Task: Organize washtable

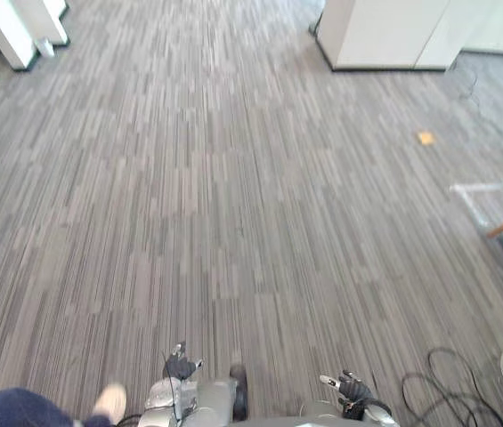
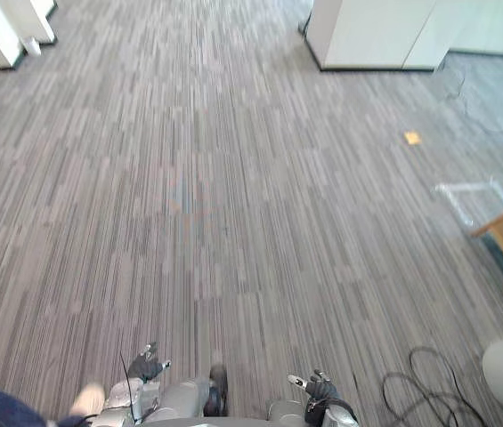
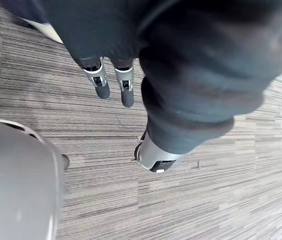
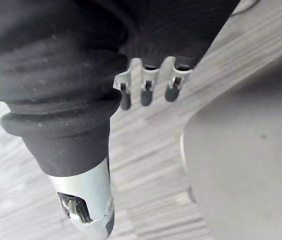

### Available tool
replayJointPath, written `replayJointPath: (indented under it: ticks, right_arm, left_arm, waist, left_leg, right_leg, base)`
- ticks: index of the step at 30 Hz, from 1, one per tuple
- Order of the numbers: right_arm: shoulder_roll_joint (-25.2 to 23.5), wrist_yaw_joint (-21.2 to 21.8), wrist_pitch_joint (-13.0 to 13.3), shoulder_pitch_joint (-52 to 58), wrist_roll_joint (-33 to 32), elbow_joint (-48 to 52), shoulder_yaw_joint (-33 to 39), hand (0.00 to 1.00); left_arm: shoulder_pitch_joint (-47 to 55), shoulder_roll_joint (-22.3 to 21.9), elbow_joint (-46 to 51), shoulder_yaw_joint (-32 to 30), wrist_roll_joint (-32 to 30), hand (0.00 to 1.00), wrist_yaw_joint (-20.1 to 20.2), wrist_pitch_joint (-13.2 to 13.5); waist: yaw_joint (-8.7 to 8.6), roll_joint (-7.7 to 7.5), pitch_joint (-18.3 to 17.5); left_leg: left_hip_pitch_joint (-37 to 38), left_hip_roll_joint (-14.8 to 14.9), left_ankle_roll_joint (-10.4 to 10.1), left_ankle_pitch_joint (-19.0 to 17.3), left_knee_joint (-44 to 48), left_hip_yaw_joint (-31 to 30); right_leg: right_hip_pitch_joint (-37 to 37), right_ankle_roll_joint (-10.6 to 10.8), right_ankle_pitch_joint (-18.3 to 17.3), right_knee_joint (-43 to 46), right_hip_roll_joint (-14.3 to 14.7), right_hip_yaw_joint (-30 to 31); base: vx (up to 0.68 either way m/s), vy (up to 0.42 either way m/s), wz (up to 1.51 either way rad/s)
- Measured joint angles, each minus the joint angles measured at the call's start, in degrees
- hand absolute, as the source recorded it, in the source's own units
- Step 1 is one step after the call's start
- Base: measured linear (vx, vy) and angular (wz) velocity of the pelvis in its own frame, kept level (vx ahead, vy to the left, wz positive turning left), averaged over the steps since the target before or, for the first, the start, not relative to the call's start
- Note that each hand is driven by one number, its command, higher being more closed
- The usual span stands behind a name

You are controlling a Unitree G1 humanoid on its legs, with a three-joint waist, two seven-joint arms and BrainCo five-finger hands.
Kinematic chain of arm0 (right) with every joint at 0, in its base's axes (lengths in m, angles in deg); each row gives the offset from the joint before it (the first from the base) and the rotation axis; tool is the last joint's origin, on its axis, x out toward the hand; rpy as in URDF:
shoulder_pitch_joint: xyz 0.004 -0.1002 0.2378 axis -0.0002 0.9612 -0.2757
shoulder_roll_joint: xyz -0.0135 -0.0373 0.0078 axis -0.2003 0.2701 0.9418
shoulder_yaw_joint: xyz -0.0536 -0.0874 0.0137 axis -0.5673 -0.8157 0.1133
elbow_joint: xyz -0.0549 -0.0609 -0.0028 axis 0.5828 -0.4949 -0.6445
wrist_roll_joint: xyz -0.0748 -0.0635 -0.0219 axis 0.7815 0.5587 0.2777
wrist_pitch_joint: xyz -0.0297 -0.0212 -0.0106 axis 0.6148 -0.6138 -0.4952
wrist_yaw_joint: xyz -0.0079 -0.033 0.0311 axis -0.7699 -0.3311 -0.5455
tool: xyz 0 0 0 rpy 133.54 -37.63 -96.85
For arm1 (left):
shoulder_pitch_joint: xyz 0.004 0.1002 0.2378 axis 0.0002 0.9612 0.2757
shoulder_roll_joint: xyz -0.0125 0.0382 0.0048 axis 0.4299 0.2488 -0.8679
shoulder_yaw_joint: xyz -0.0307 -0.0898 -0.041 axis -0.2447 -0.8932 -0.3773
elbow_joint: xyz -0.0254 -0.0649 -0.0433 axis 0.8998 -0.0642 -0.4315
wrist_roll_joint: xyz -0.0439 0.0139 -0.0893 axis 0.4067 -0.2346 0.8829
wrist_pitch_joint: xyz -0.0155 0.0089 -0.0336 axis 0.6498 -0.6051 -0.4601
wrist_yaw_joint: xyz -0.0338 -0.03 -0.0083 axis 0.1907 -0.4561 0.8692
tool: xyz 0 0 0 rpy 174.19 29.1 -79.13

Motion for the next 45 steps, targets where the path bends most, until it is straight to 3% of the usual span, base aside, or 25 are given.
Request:
replayJointPath:
  ticks: [4,6,7,8,9,10,11,12,13,15,17,19,22,23,24,26,27,29,32,36,39,41,42,44,45]
  right_arm:
    - [-0.05,-0.02,0.19,-0.04,-1.51,0.66,3.51,0.00]
    - [-0.39,0.14,-0.18,0.53,-2.87,2.11,6.50,0.00]
    - [-0.75,0.07,-0.32,1.56,-3.62,3.92,6.85,0.00]
    - [-1.09,-0.01,-0.45,1.82,-4.27,4.19,8.40,0.00]
    - [-1.00,0.03,-0.61,2.07,-4.74,4.54,9.36,0.00]
    - [-0.19,-0.10,-0.87,2.18,-5.72,5.49,9.82,0.00]
    - [-0.02,-0.15,-0.72,2.47,-6.50,6.14,9.76,0.00]
    - [0.17,-0.18,-0.79,2.59,-6.94,6.47,9.76,0.00]
    - [0.51,-0.28,-0.88,2.54,-7.52,6.34,9.89,0.00]
    - [0.64,-0.22,-1.29,1.95,-7.62,2.80,9.54,0.00]
    - [0.38,-0.15,-2.38,0.51,-7.55,-0.74,7.40,0.00]
    - [0.43,-0.02,-2.81,-0.79,-7.26,-3.14,7.74,0.00]
    - [1.43,0.01,-3.01,-0.73,-6.74,-4.37,8.95,0.00]
    - [1.75,-0.01,-3.07,-0.42,-6.63,-4.92,9.64,0.00]
    - [1.15,-0.02,-3.22,-0.40,-5.91,-6.07,10.57,0.00]
    - [0.66,0.09,-3.38,0.07,-5.82,-6.65,11.33,0.00]
    - [-0.30,0.14,-3.49,1.00,-5.81,-7.15,13.18,0.00]
    - [-0.99,0.83,-3.55,0.97,-5.90,-8.37,15.26,0.00]
    - [0.40,2.29,-2.89,0.67,-5.82,-6.85,15.02,0.00]
    - [0.72,2.22,-1.90,1.33,-6.49,-2.79,14.93,0.00]
    - [-1.24,1.83,-2.24,4.95,-8.91,-0.15,14.70,0.00]
    - [-0.95,1.51,-2.45,8.64,-10.53,2.65,14.24,0.00]
    - [-1.18,1.38,-2.52,9.23,-10.52,2.64,13.76,0.00]
    - [-0.92,1.15,-2.99,10.57,-10.85,4.15,14.18,0.00]
    - [0.32,0.99,-3.34,10.61,-10.54,6.03,14.21,0.00]
  left_arm:
    - [0.70,-1.65,-1.60,-6.33,1.79,0.00,0.58,-0.51]
    - [1.74,-3.14,-2.03,-10.37,0.96,0.00,1.07,-1.09]
    - [3.66,-4.67,-3.00,-13.72,0.18,0.00,1.23,-1.28]
    - [2.92,-5.99,-3.27,-17.67,0.09,0.00,1.32,-1.82]
    - [2.71,-6.71,-3.19,-19.37,0.08,0.00,1.43,-2.23]
    - [2.36,-8.47,-2.87,-23.34,0.44,0.00,1.62,-2.87]
    - [2.48,-9.42,-2.38,-25.56,0.83,0.00,2.07,-3.01]
    - [2.47,-9.56,-2.30,-25.37,0.93,0.00,2.24,-3.02]
    - [2.34,-9.73,-1.10,-25.40,1.08,0.00,2.54,-3.13]
    - [2.44,-9.07,0.65,-25.02,3.82,0.00,2.81,-2.50]
    - [2.59,-7.05,2.46,-23.49,7.70,0.00,2.44,-2.04]
    - [2.62,-6.40,1.86,-21.73,9.63,0.00,2.12,-2.05]
    - [4.52,-6.58,1.76,-19.34,12.85,0.00,1.92,-2.09]
    - [5.38,-6.68,1.19,-18.84,13.59,0.00,1.96,-2.11]
    - [6.20,-6.26,-0.68,-20.00,15.20,0.00,1.97,-2.12]
    - [6.26,-5.72,-1.38,-20.38,15.49,0.00,2.06,-2.08]
    - [6.44,-4.15,-1.80,-20.19,15.22,0.00,2.12,-2.13]
    - [6.32,-2.94,-2.56,-20.13,14.30,0.00,2.02,-2.17]
    - [5.84,-3.18,-2.58,-16.74,12.28,0.00,2.00,-2.52]
    - [2.09,-2.69,-2.43,-10.43,9.97,0.00,2.12,-2.26]
    - [0.69,-3.82,-0.73,-10.02,8.57,0.00,1.98,-2.11]
    - [2.55,-6.62,-0.74,-14.80,7.51,0.00,1.45,-2.11]
    - [2.38,-6.81,-0.79,-15.94,7.45,0.00,1.45,-2.16]
    - [2.76,-8.07,-0.38,-22.27,7.61,0.00,1.33,-2.72]
    - [3.92,-9.98,-0.47,-25.64,7.66,0.00,1.41,-3.69]
  waist:
    - [-1.03,0.92,-0.06]
    - [-1.82,2.42,-1.00]
    - [-3.66,4.67,-3.05]
    - [-3.30,6.12,-3.68]
    - [-3.04,6.82,-3.89]
    - [-2.56,8.84,-3.93]
    - [-2.49,9.58,-3.65]
    - [-2.06,9.48,-3.15]
    - [-1.49,10.28,-2.44]
    - [0.29,8.07,-1.24]
    - [1.43,4.84,-1.07]
    - [2.17,4.10,-0.90]
    - [3.88,6.17,-1.17]
    - [4.99,6.70,-1.44]
    - [5.50,5.10,-2.46]
    - [4.90,3.67,-3.49]
    - [4.62,0.89,-4.12]
    - [2.91,-0.77,-3.54]
    - [1.36,2.42,-1.83]
    - [-2.64,4.30,-0.66]
    - [-2.29,3.06,-0.61]
    - [-3.46,6.34,-2.80]
    - [-4.05,5.90,-2.84]
    - [-4.09,6.91,-3.62]
    - [-2.43,10.10,-3.53]
  left_leg:
    - [6.93,1.43,-2.16,-4.87,-2.71,-4.82]
    - [11.05,3.50,-3.39,-8.27,-3.41,-7.08]
    - [12.38,5.85,-4.76,-10.13,-1.41,-8.48]
    - [9.89,8.28,-6.67,-10.49,8.97,-8.01]
    - [8.48,9.37,-8.28,-9.46,14.66,-7.36]
    - [3.87,11.47,-8.57,-1.67,27.47,-6.18]
    - [-1.35,12.22,-9.97,14.02,38.79,-4.84]
    - [-4.25,13.70,-11.58,21.28,43.92,-3.53]
    - [-9.76,17.33,-10.42,17.64,55.23,0.92]
    - [-16.32,19.20,-8.59,9.77,63.67,5.25]
    - [-26.18,17.17,-9.80,3.71,55.62,8.84]
    - [-30.48,13.86,-10.28,3.24,35.88,10.95]
    - [-32.49,10.42,-11.40,7.85,2.38,11.62]
    - [-34.18,10.68,-10.23,9.30,2.71,11.14]
    - [-35.13,9.04,-6.64,16.81,9.06,10.50]
    - [-34.55,8.01,-5.60,17.12,11.38,11.58]
    - [-31.83,4.51,-2.28,14.35,12.88,12.99]
    - [-26.22,0.19,-1.59,9.01,13.87,12.59]
    - [-11.11,-2.65,-0.77,4.31,7.34,9.27]
    - [0.40,-2.77,-2.04,2.24,-1.06,2.36]
    - [6.98,-2.57,-3.98,-3.80,-1.87,0.71]
    - [10.82,2.44,-8.30,-8.40,2.35,-0.41]
    - [9.61,3.00,-8.58,-8.55,8.21,0.06]
    - [0.75,8.62,-9.39,-2.05,37.55,1.70]
    - [-3.38,15.24,-7.14,20.10,49.35,5.62]
  right_leg:
    - [-4.20,2.28,10.78,-37.94,0.47,-4.53]
    - [-7.07,2.02,11.95,-40.33,0.11,-5.45]
    - [-7.55,0.13,14.08,-36.78,1.32,-6.39]
    - [-6.54,-4.53,20.14,-33.66,2.42,-6.32]
    - [-5.80,-5.25,21.18,-32.16,3.02,-6.67]
    - [-4.01,-5.31,15.87,-28.22,4.88,-7.49]
    - [-1.08,-5.62,12.01,-27.62,5.90,-6.69]
    - [1.02,-6.02,10.72,-28.29,6.65,-5.89]
    - [6.59,-6.42,8.78,-30.88,8.67,-4.68]
    - [16.78,-6.55,7.90,-37.32,9.37,-2.37]
    - [26.54,-5.94,6.26,-43.86,8.09,-0.15]
    - [31.53,-3.81,3.69,-46.93,6.88,0.63]
    - [39.01,-0.95,1.95,-50.47,6.37,4.27]
    - [40.77,-0.75,0.63,-50.45,6.25,6.36]
    - [40.85,-0.87,-1.29,-45.22,3.49,7.49]
    - [36.47,-0.57,-1.33,-33.47,0.90,8.23]
    - [30.37,2.74,3.37,-16.67,-2.54,10.38]
    - [24.68,6.08,13.27,1.30,-5.54,11.00]
    - [15.73,2.31,5.77,15.78,-6.23,3.89]
    - [0.28,0.86,-1.89,-0.97,-3.06,-5.66]
    - [-5.29,0.74,7.20,-34.43,-2.83,-9.49]
    - [-7.51,-3.44,8.58,-33.90,-0.44,-10.36]
    - [-6.76,-3.88,9.36,-32.71,0.03,-10.73]
    - [-1.25,-9.94,17.56,-32.76,4.04,-11.23]
    - [3.06,-10.29,14.73,-31.80,8.98,-9.34]
  base:
    - [0.61,-0.157,0.79]
    - [0.76,-0.257,0.78]
    - [1.06,-0.323,0.93]
    - [1.08,-0.330,0.82]
    - [0.96,-0.337,0.26]
    - [0.91,-0.345,-0.13]
    - [0.90,-0.341,-0.29]
    - [0.90,-0.306,-0.39]
    - [0.94,-0.286,-0.47]
    - [0.91,-0.256,-0.44]
    - [0.78,-0.195,-0.33]
    - [0.92,-0.112,-0.43]
    - [0.73,0.059,-0.70]
    - [1.06,0.255,-1.16]
    - [1.05,0.344,-0.73]
    - [0.89,0.328,-0.08]
    - [0.73,0.265,0.25]
    - [0.78,0.241,0.47]
    - [0.82,0.217,0.32]
    - [0.64,0.038,0.90]
    - [0.73,-0.131,0.57]
    - [0.93,-0.214,0.50]
    - [1.06,-0.281,0.49]
    - [1.12,-0.333,-0.01]
    - [1.14,-0.270,-0.79]
